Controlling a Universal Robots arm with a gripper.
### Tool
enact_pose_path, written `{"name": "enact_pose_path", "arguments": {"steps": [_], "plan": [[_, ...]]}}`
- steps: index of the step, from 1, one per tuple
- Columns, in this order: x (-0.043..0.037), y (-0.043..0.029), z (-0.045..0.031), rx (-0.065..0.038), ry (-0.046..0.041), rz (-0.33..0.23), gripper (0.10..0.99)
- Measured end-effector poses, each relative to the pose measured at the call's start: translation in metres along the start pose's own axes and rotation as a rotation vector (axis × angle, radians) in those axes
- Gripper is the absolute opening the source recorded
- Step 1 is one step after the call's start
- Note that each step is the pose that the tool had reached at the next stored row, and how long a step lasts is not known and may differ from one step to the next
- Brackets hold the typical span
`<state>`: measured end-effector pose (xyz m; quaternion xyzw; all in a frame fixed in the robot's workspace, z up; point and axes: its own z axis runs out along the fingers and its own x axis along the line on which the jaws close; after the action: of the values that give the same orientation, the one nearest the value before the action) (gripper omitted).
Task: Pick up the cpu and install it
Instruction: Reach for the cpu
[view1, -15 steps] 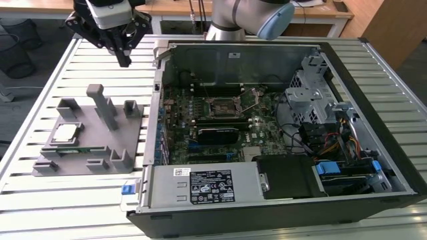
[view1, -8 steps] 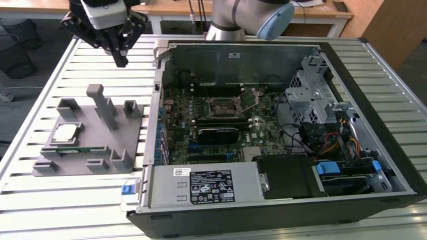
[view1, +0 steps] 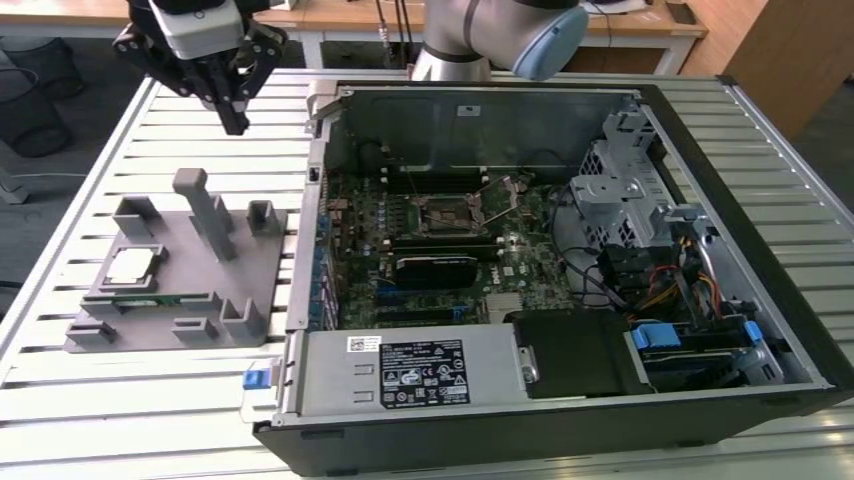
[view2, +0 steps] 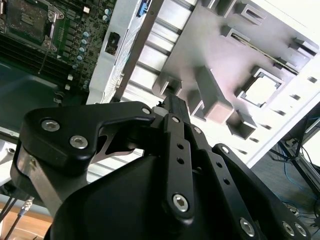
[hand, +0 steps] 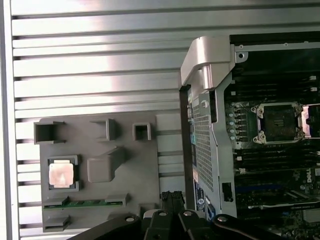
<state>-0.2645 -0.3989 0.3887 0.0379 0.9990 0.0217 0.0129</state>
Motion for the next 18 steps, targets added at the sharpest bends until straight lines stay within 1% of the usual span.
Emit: {"name": "enact_pose_path", "arguments": {"steps": [18], "plan": [[0.0132,-0.0010,0.0004,0.000,0.0000,0.000,0.106]]}}
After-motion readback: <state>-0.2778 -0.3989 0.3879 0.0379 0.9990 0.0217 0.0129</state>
